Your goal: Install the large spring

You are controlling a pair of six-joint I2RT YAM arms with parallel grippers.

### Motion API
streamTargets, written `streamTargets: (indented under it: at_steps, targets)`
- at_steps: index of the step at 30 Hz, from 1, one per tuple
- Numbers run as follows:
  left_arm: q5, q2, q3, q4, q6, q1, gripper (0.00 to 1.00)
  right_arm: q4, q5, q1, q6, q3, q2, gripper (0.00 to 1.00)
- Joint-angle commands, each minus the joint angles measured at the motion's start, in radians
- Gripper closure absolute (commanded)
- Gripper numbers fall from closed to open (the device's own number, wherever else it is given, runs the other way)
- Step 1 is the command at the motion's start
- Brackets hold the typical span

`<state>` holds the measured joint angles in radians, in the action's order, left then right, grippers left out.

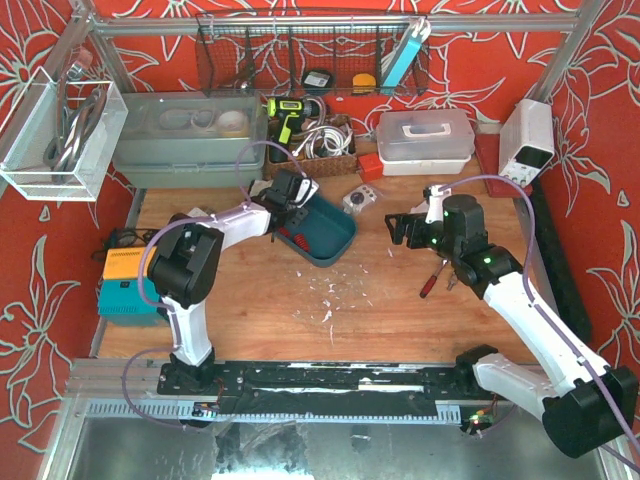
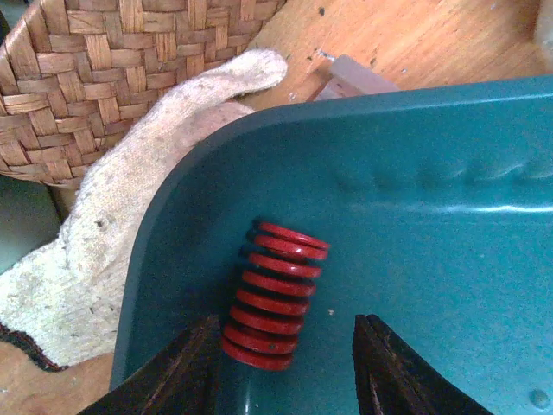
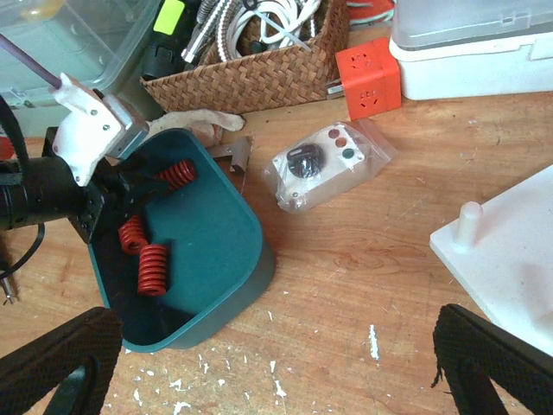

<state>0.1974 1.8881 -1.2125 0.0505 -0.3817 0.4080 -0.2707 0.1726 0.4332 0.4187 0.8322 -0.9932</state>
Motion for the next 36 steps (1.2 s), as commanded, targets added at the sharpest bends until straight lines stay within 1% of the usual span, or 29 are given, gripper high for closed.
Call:
streamTargets:
  at_steps: [1, 6, 9, 13, 17, 20, 23, 27, 28, 30, 31, 34, 36]
  targets:
    - [0.036, 0.048, -0.049, 0.039, -0.042, -0.005, 0.54, 0.014, -0.023, 0.006, 0.006, -0.014, 0.018, 0.01]
    - [0.065, 0.108, -0.099, 0.039, -0.060, -0.005, 0.54, 0.026, -0.042, 0.006, 0.005, -0.029, 0.029, 0.01]
    - [0.095, 0.154, -0.149, 0.063, -0.066, -0.006, 0.52, 0.028, -0.038, 0.006, 0.005, -0.028, 0.022, 0.01]
    - [0.122, 0.206, -0.189, 0.103, -0.073, -0.006, 0.52, 0.026, -0.035, 0.005, 0.002, -0.025, 0.009, 0.01]
    - [0.094, 0.229, -0.197, 0.147, -0.036, -0.008, 0.52, 0.036, -0.039, 0.006, 0.003, -0.029, 0.001, 0.01]
    - [0.081, 0.231, -0.192, 0.170, 0.013, -0.006, 0.55, 0.040, -0.035, 0.005, 0.005, -0.029, -0.012, 0.01]
    - [0.022, 0.207, -0.165, 0.172, 0.052, -0.002, 0.58, 0.037, -0.034, 0.004, 0.005, -0.026, -0.022, 0.01]
    - [-0.031, 0.183, -0.137, 0.170, 0.059, -0.003, 0.58, 0.039, -0.040, 0.006, 0.005, -0.027, -0.022, 0.01]
    - [-0.029, 0.181, -0.131, 0.166, 0.063, -0.004, 0.57, 0.039, -0.041, 0.005, 0.005, -0.028, -0.023, 0.01]
    - [0.002, 0.182, -0.128, 0.158, 0.076, -0.007, 0.48, 0.039, -0.044, 0.005, 0.004, -0.028, -0.024, 0.01]
    - [0.024, 0.188, -0.129, 0.157, 0.081, -0.008, 0.46, 0.040, -0.043, 0.005, 0.003, -0.028, -0.025, 0.01]
    - [0.048, 0.221, -0.146, 0.177, 0.093, -0.011, 0.44, 0.039, -0.045, 0.005, 0.003, -0.028, -0.027, 0.01]
    - [0.048, 0.239, -0.151, 0.187, 0.096, -0.013, 0.46, 0.038, -0.045, 0.005, 0.003, -0.027, -0.026, 0.01]
